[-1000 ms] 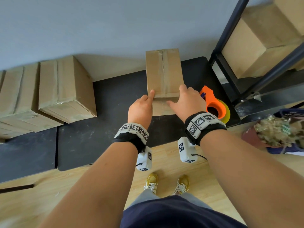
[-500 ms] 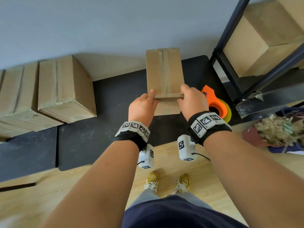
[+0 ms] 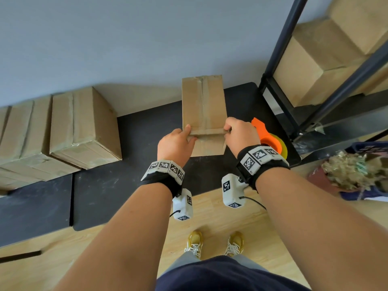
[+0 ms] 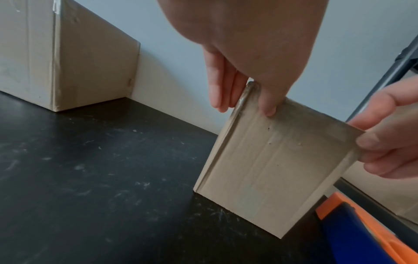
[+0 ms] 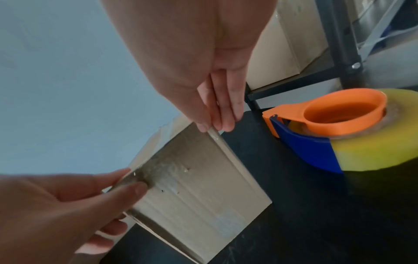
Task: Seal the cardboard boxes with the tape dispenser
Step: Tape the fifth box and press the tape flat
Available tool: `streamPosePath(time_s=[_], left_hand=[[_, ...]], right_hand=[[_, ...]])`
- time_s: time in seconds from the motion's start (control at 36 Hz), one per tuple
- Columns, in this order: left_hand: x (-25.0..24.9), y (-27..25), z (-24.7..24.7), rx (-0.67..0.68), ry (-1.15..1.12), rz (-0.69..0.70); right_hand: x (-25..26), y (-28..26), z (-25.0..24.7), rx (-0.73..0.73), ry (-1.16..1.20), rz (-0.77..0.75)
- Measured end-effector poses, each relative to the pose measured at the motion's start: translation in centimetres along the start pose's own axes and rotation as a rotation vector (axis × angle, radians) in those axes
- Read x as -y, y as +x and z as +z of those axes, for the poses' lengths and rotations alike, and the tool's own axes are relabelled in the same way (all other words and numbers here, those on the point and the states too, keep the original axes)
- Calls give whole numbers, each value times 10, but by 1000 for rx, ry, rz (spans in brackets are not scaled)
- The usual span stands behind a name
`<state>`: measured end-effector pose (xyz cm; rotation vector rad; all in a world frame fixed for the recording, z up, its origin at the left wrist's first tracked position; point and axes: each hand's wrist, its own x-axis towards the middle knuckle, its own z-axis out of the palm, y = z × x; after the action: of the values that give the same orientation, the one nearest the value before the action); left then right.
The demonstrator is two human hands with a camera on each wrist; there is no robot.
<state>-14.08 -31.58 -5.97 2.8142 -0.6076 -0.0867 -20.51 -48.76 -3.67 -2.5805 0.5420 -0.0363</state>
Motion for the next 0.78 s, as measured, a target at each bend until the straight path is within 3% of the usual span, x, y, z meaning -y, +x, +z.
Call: streamPosePath(time_s=[0.19, 0.28, 0.36, 0.44, 0.56, 0.61, 0.69, 0.78], left_hand=[[7, -4, -3, -68, 53, -102], [3, 1, -1, -145, 42, -147], [-10, 11, -3, -238, 18, -104], [-35, 23, -9, -192, -44, -24], [-70, 33, 0, 74, 22, 86], [-78, 35, 9, 139, 60, 118], [-80, 34, 20, 105, 88, 116], [-73, 28, 23, -36, 94, 82]], right_hand=[[9, -15, 1, 118, 180, 41], [7, -18, -2, 69, 228, 96], [-7, -17, -11, -14, 250, 159], [-28, -16, -17, -96, 236, 252], [-57, -16, -13, -127, 254, 338], [-68, -15, -9, -98, 209, 360], [-82, -12, -1, -52, 163, 382], [-90, -9, 5, -18, 146, 419]])
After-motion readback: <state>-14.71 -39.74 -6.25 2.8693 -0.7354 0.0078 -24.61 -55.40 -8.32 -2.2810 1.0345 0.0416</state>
